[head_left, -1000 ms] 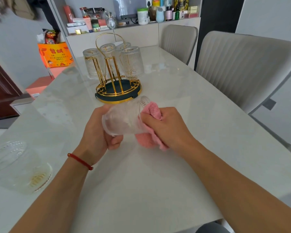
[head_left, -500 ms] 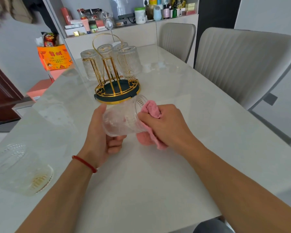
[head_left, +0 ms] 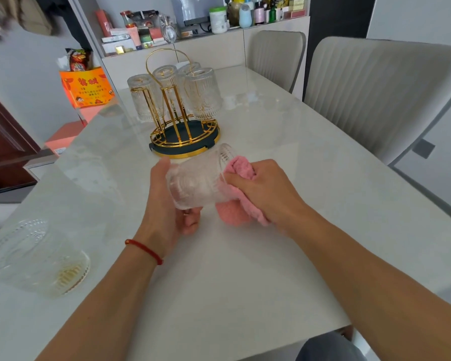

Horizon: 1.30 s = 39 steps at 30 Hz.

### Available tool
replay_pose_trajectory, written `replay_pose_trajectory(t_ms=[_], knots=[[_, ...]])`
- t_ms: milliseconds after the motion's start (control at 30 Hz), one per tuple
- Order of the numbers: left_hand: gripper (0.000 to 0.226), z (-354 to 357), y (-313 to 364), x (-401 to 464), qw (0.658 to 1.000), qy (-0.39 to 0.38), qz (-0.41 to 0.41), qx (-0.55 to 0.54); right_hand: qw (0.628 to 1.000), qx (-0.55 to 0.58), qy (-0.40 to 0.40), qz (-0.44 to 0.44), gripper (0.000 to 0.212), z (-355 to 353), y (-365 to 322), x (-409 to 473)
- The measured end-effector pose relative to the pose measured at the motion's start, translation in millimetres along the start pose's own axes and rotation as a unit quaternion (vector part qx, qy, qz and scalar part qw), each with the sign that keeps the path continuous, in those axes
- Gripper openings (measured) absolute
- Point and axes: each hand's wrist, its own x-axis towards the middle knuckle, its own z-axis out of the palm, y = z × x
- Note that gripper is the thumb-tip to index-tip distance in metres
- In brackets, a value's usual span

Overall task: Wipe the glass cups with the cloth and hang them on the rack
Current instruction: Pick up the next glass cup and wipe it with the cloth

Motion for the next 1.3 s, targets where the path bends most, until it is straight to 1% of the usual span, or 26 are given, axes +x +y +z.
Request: replay_pose_trajectory(t_ms=[33,67,100,133,200,267,300,333,400,433,500,533,567,633,700,767,833,933,967,1033,1100,1167,1200,1233,1267,1300], knots=[[0.057,2.0,-1.0,0.5,0.999,0.025,0.026,0.004,0.998,0.035,-0.025,0.053,0.032,1.6,-0.1,-0.8],[0.05,2.3,-1.4,1.5,0.998,0.044,0.047,0.009,0.994,0.051,-0.053,0.081,0.032,2.9,0.5,-1.0],[0.044,1.2,-1.4,2.8,0.997,0.053,0.052,0.013,0.994,0.031,-0.075,0.077,0.03,1.6,1.2,-1.6],[0.04,-1.8,-0.4,4.0,0.998,0.05,0.042,0.016,0.995,-0.004,-0.087,0.056,0.03,0.0,1.8,-1.6],[0.04,-11.5,4.2,4.2,0.999,0.013,-0.011,0.037,0.993,-0.08,-0.076,-0.028,0.031,-4.3,0.3,-3.2],[0.046,-19.9,7.6,4.3,0.994,-0.055,-0.071,0.067,0.987,-0.102,-0.041,-0.114,0.03,-7.0,1.0,-4.7],[0.049,-21.6,8.7,4.0,0.991,-0.078,-0.085,0.073,0.984,-0.105,-0.021,-0.143,0.028,-6.7,1.7,-4.5],[0.052,-21.6,9.0,2.9,0.991,-0.083,-0.086,0.068,0.982,-0.111,-0.002,-0.156,0.027,-4.6,2.0,-4.8],[0.057,-17.3,6.8,2.0,0.996,-0.056,-0.057,0.035,0.984,-0.11,0.032,-0.133,0.029,2.5,2.9,-2.1],[0.059,-12.9,5.8,2.0,0.999,-0.038,-0.032,0.016,0.991,-0.087,0.041,-0.096,0.034,4.5,1.6,-1.4],[0.054,-5.9,3.7,2.3,1.0,0.01,0.016,0.0,1.0,-0.021,0.012,-0.017,0.039,6.1,1.0,-2.5],[0.049,-4.3,3.4,3.1,0.999,0.039,0.025,0.002,1.0,-0.022,-0.015,-0.007,0.037,5.6,2.3,-4.0],[0.045,-4.5,3.9,3.8,0.998,0.061,0.019,0.006,0.998,-0.045,-0.035,-0.024,0.034,4.8,4.1,-5.1],[0.041,-9.0,6.1,3.7,0.998,0.06,-0.013,0.02,0.99,-0.091,-0.036,-0.098,0.027,1.2,7.1,-6.1],[0.041,-14.5,8.8,2.2,0.998,0.004,-0.048,0.048,0.973,-0.138,0.003,-0.184,0.023,-4.0,11.7,-3.8],[0.041,-18.3,10.1,0.1,0.992,-0.054,-0.076,0.082,0.954,-0.191,0.028,-0.23,0.02,-6.6,15.0,-0.5],[0.046,-18.0,9.1,0.2,0.991,-0.07,-0.078,0.088,0.951,-0.2,0.04,-0.231,0.026,-6.5,14.2,0.7],[0.052,-9.0,8.3,1.1,0.999,-0.036,-0.037,0.018,0.971,-0.146,0.069,-0.178,0.028,0.9,11.5,1.1],[0.051,-6.5,6.9,1.4,1.0,-0.019,-0.018,-0.004,0.981,-0.112,0.062,-0.144,0.032,3.2,9.8,-0.2],[0.048,-5.0,4.7,2.0,0.999,0.032,0.009,-0.007,0.993,-0.059,0.012,-0.098,0.038,4.7,9.0,-3.7],[0.043,-10.0,6.0,2.8,0.998,0.057,-0.007,0.016,0.987,-0.075,-0.021,-0.14,0.034,2.6,10.9,-5.0],[0.042,-14.9,9.1,0.3,0.997,0.0,-0.051,0.055,0.975,-0.109,-0.016,-0.194,0.015,-2.5,14.6,-1.8],[0.042,-16.0,10.3,-0.8,0.994,-0.036,-0.071,0.077,0.971,-0.122,-0.005,-0.207,0.018,-6.0,15.2,-0.6],[0.043,-16.7,10.8,-0.6,0.99,-0.06,-0.082,0.093,0.968,-0.125,0.005,-0.217,0.027,-8.9,14.9,0.1],[0.045,-16.8,10.5,-0.6,0.989,-0.07,-0.085,0.101,0.968,-0.119,0.013,-0.222,0.031,-10.1,14.7,0.0],[0.048,-16.7,8.6,0.5,0.989,-0.07,-0.081,0.099,0.969,-0.114,0.024,-0.218,0.031,-9.6,15.9,1.1]])
